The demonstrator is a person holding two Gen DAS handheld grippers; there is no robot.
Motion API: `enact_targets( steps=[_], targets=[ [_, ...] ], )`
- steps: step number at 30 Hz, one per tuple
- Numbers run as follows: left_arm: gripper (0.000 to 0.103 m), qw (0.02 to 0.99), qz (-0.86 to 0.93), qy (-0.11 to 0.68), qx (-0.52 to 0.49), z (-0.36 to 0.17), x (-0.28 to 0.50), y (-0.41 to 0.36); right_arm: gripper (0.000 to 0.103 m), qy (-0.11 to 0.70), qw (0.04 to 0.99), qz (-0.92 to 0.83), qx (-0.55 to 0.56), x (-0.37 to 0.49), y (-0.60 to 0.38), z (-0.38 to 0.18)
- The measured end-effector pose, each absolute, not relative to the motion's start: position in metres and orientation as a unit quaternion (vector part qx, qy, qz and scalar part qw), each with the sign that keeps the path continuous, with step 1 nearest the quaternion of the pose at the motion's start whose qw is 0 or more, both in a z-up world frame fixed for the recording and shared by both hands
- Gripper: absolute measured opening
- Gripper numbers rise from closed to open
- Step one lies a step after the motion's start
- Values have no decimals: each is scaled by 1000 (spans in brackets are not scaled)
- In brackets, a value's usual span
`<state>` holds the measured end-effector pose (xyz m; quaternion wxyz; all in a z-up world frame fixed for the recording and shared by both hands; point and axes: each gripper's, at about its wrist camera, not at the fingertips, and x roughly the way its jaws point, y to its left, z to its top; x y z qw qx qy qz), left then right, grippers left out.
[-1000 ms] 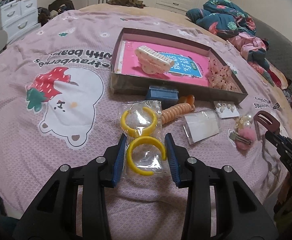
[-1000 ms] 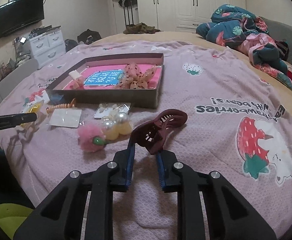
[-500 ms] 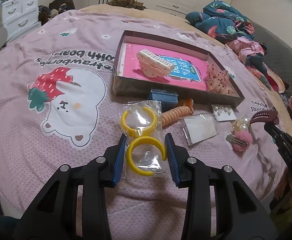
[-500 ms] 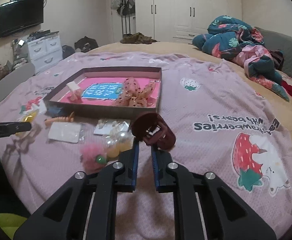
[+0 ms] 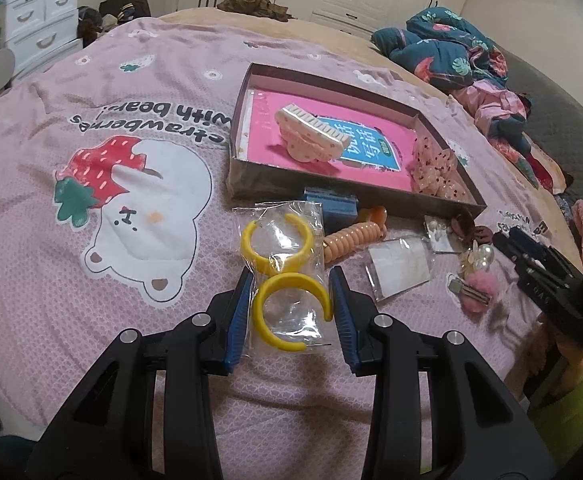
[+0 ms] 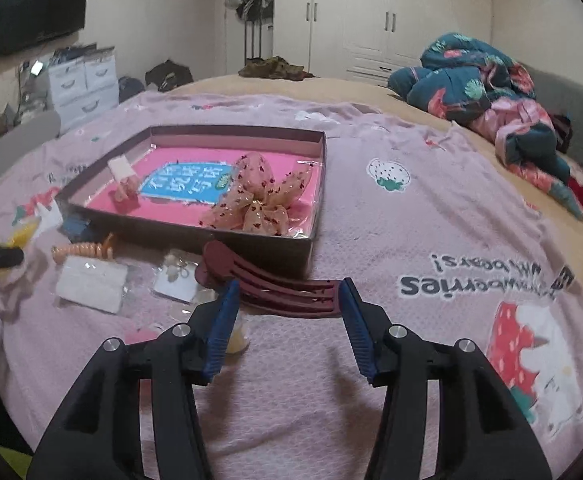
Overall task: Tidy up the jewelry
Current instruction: 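Carry the yellow hair ties and maroon clip over the box with both tools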
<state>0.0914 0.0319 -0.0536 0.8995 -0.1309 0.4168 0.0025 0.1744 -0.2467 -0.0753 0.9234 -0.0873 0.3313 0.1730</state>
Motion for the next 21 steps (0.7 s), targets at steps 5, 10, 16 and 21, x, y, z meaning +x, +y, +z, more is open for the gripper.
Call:
enact_targets(
  steps=[5, 10, 16, 21],
  targets=[
    [30, 901, 0, 414, -129, -48, 95, 32, 61, 362, 902, 182, -149, 184, -242, -85],
    [30, 903, -3, 410, -132, -43, 98, 32, 75, 387, 902, 171, -89, 196, -265, -92],
    [30, 903, -6, 409, -131, -40, 105, 30, 76, 434, 878, 187, 80, 221, -296, -102],
    [30, 902, -8, 409, -135, -39, 110, 30, 74, 447, 866, 197, 105, 233, -289, -104]
  ],
)
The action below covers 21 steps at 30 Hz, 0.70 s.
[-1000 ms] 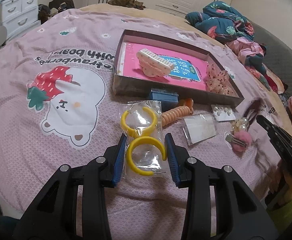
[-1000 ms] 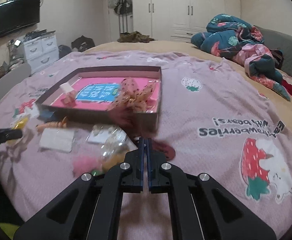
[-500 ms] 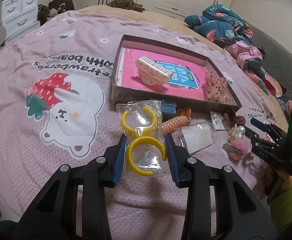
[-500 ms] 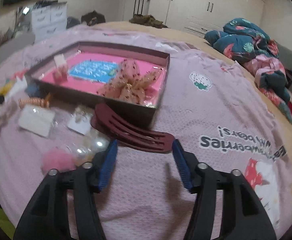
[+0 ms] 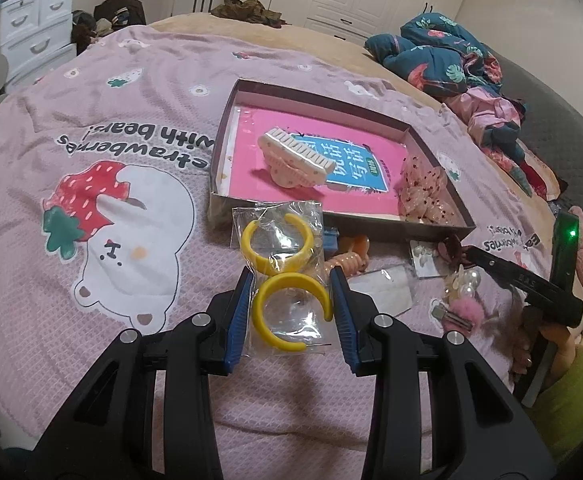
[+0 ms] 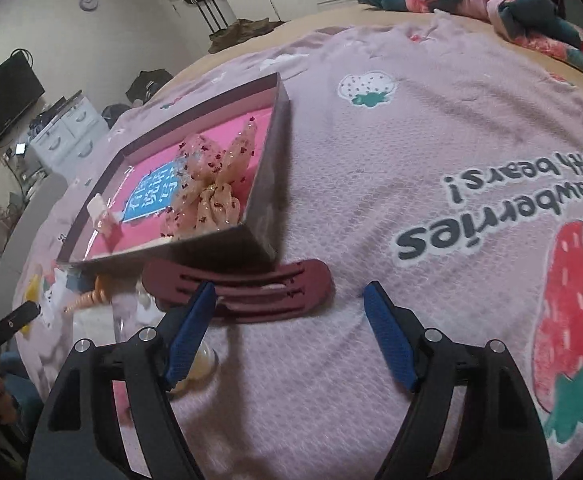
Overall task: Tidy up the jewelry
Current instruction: 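Carry the yellow hair ties and maroon clip over the box with both tools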
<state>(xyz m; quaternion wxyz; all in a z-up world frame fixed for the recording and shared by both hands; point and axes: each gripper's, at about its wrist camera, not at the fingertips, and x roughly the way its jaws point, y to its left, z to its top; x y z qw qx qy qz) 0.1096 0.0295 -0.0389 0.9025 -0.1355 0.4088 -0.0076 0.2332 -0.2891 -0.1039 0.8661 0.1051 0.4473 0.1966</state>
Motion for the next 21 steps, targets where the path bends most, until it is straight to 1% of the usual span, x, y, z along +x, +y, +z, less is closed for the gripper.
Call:
enact_targets(
  steps=[1, 2, 3, 5, 8, 11, 16, 21],
  targets=[
    [30, 903, -8, 408, -137, -38, 111, 29, 68, 448, 865, 199, 104, 234, -287, -103],
    [30, 903, -8, 408, -137, -38, 111, 29, 57, 449, 864, 206, 102, 234, -283, -103],
    [30, 902, -8, 408, -137, -38, 112, 29, 52, 450, 862, 211, 101, 236, -282, -104],
    [30, 903, -9, 408, -137, -37, 114, 29, 29, 451, 858, 220, 107, 237, -281, -104],
    [30, 903, -10, 407, -138, -34, 117, 28, 18, 446, 854, 233, 136, 237, -287, -101],
    [30, 905, -13, 404, -136, -30, 122, 26, 12, 427, 857, 244, 151, 231, -293, -89],
    [30, 909, -17, 396, -131, -19, 134, 24, 6, 404, 863, 267, 147, 221, -290, -61],
    [30, 911, -15, 392, -124, -12, 148, 27, 5, 381, 869, 288, 129, 222, -279, -29]
  ],
)
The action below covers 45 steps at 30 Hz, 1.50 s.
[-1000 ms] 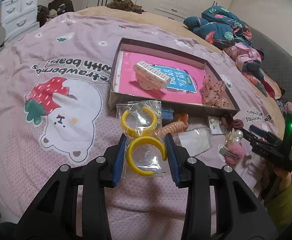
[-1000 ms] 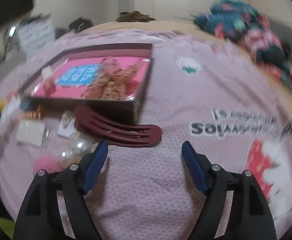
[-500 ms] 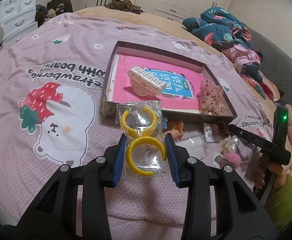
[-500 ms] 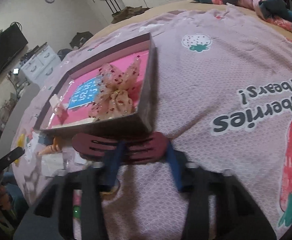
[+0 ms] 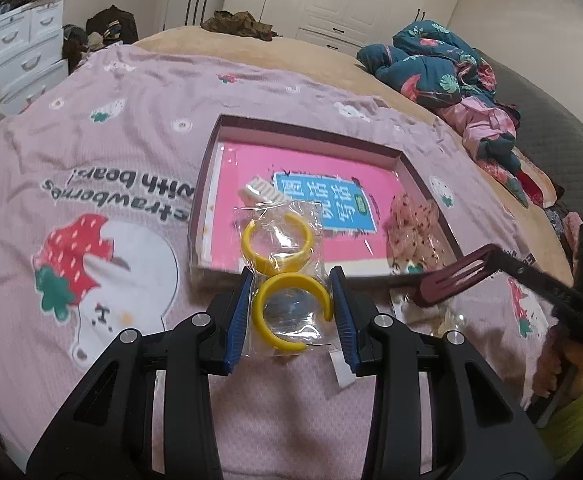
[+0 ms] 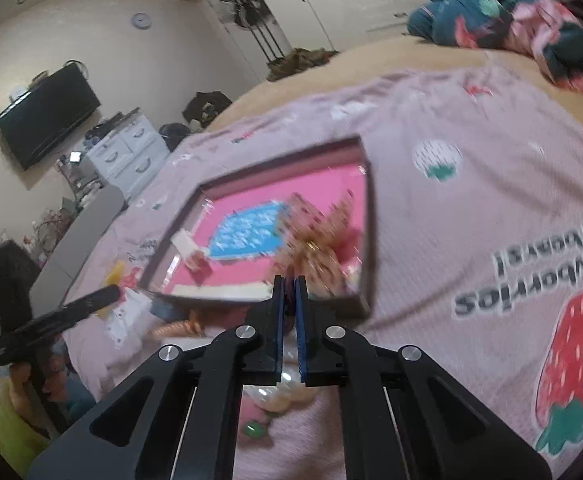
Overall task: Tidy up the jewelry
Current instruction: 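Carry the yellow hair ties and maroon clip over the box with both tools, then open both tools to drop the hair ties and maroon clip into the box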
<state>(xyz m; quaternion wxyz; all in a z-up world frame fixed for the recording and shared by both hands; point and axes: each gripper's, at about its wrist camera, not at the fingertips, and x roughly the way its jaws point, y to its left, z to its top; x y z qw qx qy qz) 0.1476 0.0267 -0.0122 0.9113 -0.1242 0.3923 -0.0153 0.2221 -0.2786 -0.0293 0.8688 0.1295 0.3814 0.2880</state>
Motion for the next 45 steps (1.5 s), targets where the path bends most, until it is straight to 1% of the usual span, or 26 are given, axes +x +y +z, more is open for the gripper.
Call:
enact_targets(
  steps=[4, 8, 12, 18, 26, 27, 29, 32, 33, 34, 36, 38, 39, 41, 43, 45],
  targets=[
    [30, 910, -11, 397, -118, -12, 161, 30, 5, 367, 870, 301, 133, 234, -272, -10],
    [30, 908, -3, 404, -112, -18, 177, 34, 5, 358, 874, 302, 131, 253, -265, -4],
    [30, 904, 11, 415, -105, -29, 193, 38, 5, 370, 875, 286, 124, 281, -253, -19],
    [30, 900, 25, 426, -93, -42, 210, 42, 5, 389, 879, 256, 105, 298, -240, -46],
    [31, 896, 32, 433, -91, -52, 218, 47, 13, 401, 890, 208, 66, 302, -237, -63],
    [31, 896, 32, 434, -91, -52, 219, 47, 16, 401, 891, 202, 64, 302, -238, -64],
    [31, 896, 34, 434, -92, -53, 220, 48, 29, 399, 896, 188, 58, 300, -240, -64],
    [31, 895, 35, 434, -91, -53, 219, 49, 40, 390, 902, 177, 49, 295, -243, -61],
    [31, 896, 35, 434, -92, -53, 219, 48, 42, 388, 904, 175, 46, 293, -243, -60],
    [32, 896, 34, 433, -92, -52, 219, 48, 47, 386, 905, 173, 43, 292, -244, -58],
    [34, 897, 35, 432, -92, -50, 217, 48, 54, 379, 909, 170, 41, 286, -247, -54],
    [36, 898, 35, 429, -92, -47, 214, 47, 63, 373, 912, 166, 37, 281, -249, -50],
    [36, 899, 35, 428, -92, -46, 213, 48, 66, 368, 915, 162, 33, 277, -250, -46],
    [39, 900, 35, 424, -94, -42, 210, 48, 74, 362, 918, 158, 27, 271, -252, -42],
    [41, 901, 35, 421, -97, -36, 206, 48, 78, 353, 922, 155, 21, 263, -254, -35],
    [47, 905, 35, 413, -98, -28, 201, 48, 82, 344, 926, 154, 16, 256, -256, -28]
  ],
)
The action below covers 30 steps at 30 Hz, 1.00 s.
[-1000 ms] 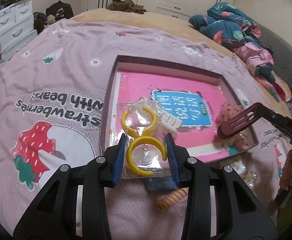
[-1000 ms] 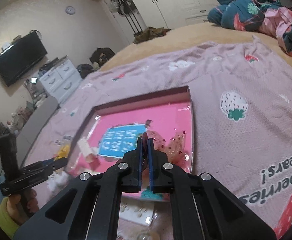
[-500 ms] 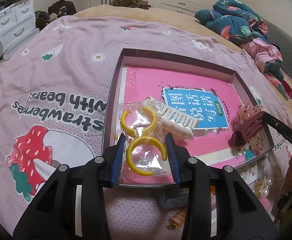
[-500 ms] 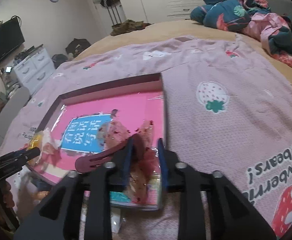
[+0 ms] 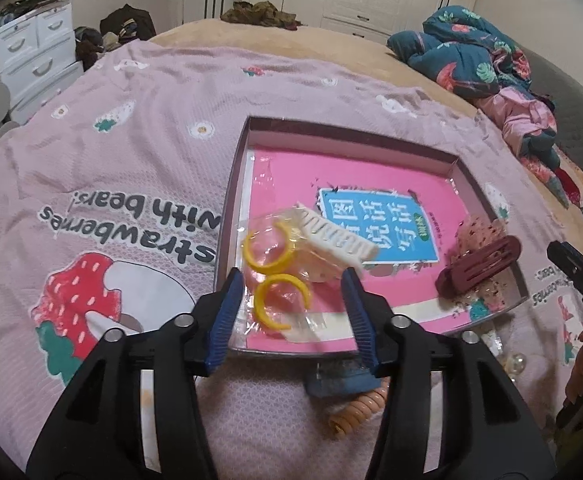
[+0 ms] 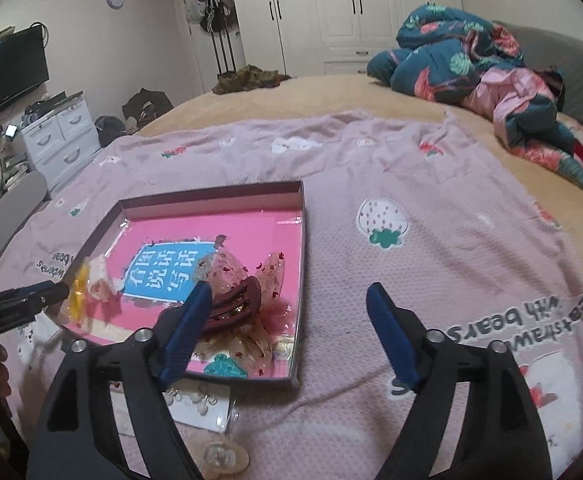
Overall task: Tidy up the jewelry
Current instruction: 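Open both tools to drop the hair ties and maroon clip into the box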
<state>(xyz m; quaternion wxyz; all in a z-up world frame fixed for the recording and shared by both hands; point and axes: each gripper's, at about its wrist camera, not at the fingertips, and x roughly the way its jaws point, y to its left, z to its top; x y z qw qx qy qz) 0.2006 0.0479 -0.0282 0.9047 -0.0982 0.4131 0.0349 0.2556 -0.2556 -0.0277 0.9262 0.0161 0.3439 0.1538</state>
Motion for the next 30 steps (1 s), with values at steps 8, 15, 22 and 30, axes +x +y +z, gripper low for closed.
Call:
enact_targets(
  steps=[8, 15, 22, 30],
  targets=[
    [64, 914, 35, 392, -102, -2, 179, 46, 94, 309, 938, 154, 18, 225, -264, 1],
    [75, 922, 29, 374, -100, 17, 156, 41, 96, 291, 943, 162, 18, 198, -269, 20],
    [85, 927, 20, 361, -94, 28, 138, 32, 98, 281, 945, 167, 11, 174, -274, 30],
    [87, 930, 16, 356, -90, 30, 115, 22, 98, 283, 943, 175, -3, 150, -276, 29]
  ],
)
